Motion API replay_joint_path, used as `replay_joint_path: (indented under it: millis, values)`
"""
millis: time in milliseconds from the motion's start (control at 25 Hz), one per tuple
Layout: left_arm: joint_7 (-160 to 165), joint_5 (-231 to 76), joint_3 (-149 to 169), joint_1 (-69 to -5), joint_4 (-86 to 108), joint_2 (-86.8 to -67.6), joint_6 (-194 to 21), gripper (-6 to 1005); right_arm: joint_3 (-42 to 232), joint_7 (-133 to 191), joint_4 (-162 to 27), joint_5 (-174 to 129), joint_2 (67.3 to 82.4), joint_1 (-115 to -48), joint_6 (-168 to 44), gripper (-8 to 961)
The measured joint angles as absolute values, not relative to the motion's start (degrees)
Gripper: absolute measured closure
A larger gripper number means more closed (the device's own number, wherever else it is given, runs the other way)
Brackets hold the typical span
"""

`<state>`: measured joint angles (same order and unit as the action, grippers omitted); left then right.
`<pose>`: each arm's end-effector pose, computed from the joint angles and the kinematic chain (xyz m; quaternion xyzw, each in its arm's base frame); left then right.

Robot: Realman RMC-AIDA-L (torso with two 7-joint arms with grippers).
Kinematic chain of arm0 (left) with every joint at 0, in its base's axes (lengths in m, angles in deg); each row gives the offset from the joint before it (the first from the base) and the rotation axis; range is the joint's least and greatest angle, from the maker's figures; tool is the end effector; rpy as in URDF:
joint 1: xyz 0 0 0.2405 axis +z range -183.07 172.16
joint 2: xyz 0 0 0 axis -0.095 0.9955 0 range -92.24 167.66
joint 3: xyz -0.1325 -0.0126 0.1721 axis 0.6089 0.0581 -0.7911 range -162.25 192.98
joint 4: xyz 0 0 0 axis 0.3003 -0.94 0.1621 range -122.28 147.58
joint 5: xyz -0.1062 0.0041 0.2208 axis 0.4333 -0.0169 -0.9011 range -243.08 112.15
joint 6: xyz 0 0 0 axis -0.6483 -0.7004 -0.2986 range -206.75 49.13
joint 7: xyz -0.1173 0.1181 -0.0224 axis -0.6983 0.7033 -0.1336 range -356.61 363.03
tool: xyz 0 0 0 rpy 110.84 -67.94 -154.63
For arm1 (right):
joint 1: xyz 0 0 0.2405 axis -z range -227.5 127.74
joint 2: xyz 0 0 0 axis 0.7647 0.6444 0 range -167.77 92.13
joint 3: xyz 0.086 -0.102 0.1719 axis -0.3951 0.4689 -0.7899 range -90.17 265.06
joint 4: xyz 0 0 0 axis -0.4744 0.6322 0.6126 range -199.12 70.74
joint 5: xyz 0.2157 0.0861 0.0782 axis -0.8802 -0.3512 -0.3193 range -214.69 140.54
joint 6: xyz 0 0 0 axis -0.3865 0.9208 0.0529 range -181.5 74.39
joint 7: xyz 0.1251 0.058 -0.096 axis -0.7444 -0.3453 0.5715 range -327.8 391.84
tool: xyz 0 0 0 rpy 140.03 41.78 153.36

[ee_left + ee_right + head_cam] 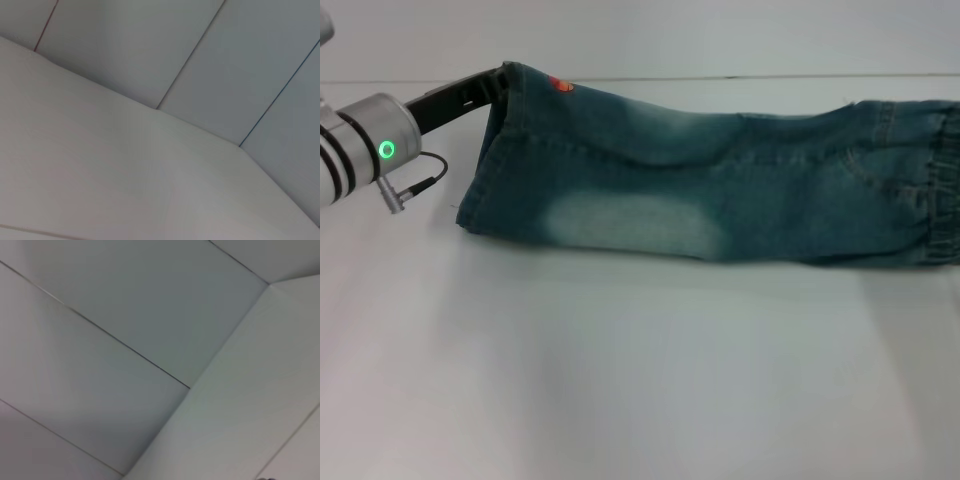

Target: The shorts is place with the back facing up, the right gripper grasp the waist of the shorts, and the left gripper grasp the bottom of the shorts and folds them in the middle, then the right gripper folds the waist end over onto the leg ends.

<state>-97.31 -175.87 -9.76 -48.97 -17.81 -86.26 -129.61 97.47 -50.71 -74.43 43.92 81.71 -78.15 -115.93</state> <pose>-0.2400 0.4616 -0.0018 -0.7471 -0.4767 -0.3209 0.3340 0.3551 0.3713 0.0252 -0.5089 0.5656 0.5111 0.3998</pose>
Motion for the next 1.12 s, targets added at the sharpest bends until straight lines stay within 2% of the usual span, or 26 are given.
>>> replay_joint_path:
  millis: [240,400,880,1000,1120]
  values:
    - [-97.2,-174.6,-10.2,-48.6,-17.8,-86.30,-130.1,846,99.3,-50.4,-75.0,44.2,81.52,-77.3,-115.0,819]
    - [-97.1,-174.6,-11.4,-48.0,-18.4,-86.16,-130.3,818,101.0,-51.5,-75.2,44.4,80.83,-74.6,-116.6,636]
    - [-96.4,-174.1,-19.0,-44.2,-21.8,-86.63,-134.7,285,101.5,-53.5,-79.1,44.7,80.82,-66.7,-122.0,101]
    - [-93.2,-171.4,-20.8,-43.0,-21.3,-86.77,-137.1,170,101.6,-53.5,-79.4,46.2,80.91,-66.7,-121.4,72]
    - [-91.5,-168.8,-22.8,-42.2,-20.9,-86.84,-138.5,148,101.6,-52.8,-79.6,47.4,81.09,-67.7,-120.0,43]
